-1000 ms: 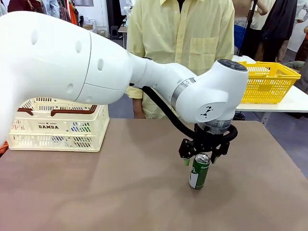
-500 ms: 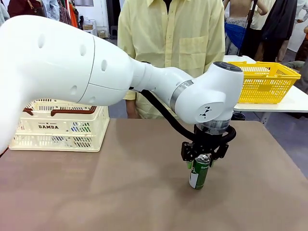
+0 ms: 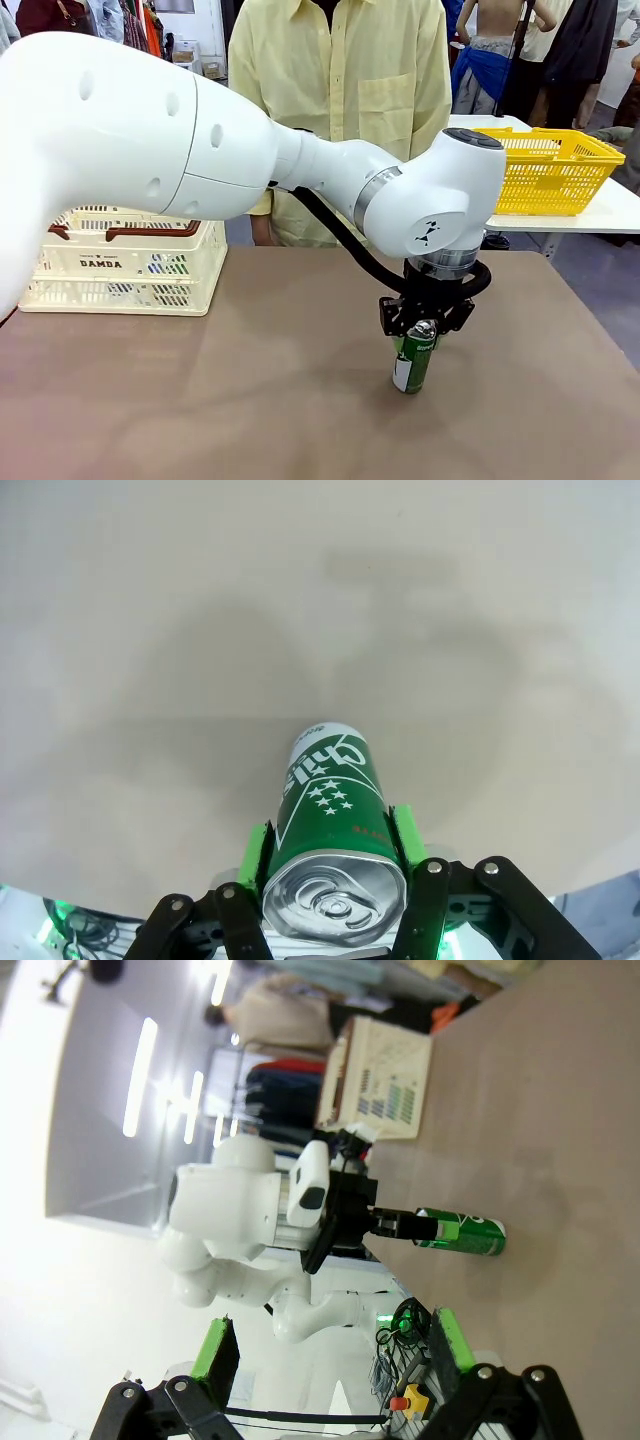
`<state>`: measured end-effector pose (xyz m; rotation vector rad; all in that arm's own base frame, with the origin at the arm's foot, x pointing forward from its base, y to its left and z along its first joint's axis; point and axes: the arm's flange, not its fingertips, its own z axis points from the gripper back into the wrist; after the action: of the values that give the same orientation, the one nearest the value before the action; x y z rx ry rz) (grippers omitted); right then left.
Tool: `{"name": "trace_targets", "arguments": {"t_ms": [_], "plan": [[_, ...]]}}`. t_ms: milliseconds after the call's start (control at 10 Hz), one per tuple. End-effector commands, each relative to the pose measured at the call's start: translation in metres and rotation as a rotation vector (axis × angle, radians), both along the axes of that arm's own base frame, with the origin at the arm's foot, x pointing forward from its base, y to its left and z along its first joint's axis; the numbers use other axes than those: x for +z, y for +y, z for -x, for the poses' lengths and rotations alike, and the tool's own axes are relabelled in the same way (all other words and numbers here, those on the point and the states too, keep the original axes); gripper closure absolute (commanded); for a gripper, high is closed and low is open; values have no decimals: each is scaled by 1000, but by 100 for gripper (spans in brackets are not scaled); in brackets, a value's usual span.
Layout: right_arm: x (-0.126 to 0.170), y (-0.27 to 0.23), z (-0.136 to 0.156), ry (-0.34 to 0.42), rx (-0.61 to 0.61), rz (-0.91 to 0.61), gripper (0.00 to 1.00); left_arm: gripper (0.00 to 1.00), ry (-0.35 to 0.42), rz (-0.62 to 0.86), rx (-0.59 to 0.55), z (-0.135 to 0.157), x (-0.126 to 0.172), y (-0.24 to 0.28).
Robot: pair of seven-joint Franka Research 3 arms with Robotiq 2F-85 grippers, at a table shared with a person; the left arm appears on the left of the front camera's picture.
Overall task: Place the drinks into the Shopping basket.
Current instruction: Pick up one drink and place it into the Shopping basket.
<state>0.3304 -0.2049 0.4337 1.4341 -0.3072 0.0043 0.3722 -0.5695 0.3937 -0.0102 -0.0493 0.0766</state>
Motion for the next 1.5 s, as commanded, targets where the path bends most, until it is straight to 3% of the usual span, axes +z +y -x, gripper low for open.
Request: {"name": "trace_targets", "arguments": {"t_ms": [0, 300, 500, 600, 700, 800, 1000, 1100, 1200, 1400], "plan": [[7, 2, -1, 10, -7, -11, 0, 100, -10, 80, -39, 1, 29, 21], [7, 2, -1, 10, -7, -11, 0, 100, -58, 122, -320, 28, 143, 115], [7, 2, -1, 10, -7, -11, 0, 100, -100, 64, -483, 66, 196, 181], [7, 2, -1, 10, -7, -11, 0, 100, -163, 18, -579, 87, 212, 214], [7, 2, -1, 10, -7, -11, 0, 100, -187, -39, -643, 106, 223, 252], [7, 2, -1, 10, -7, -11, 0, 100, -164, -39, -599, 116, 226, 283], [7, 2, -1, 10, -7, -11, 0, 100, -143, 57, -453, 122, 218, 329], [7, 2, -1, 10, -7, -11, 0, 100, -70, 211, -322, 122, 214, 322], [7, 2, -1, 10, -7, -11, 0, 100, -140, -29, -517, 123, 230, 315], [7, 2, -1, 10, -7, -11, 0, 100, -140, -29, -517, 123, 230, 315]]}}
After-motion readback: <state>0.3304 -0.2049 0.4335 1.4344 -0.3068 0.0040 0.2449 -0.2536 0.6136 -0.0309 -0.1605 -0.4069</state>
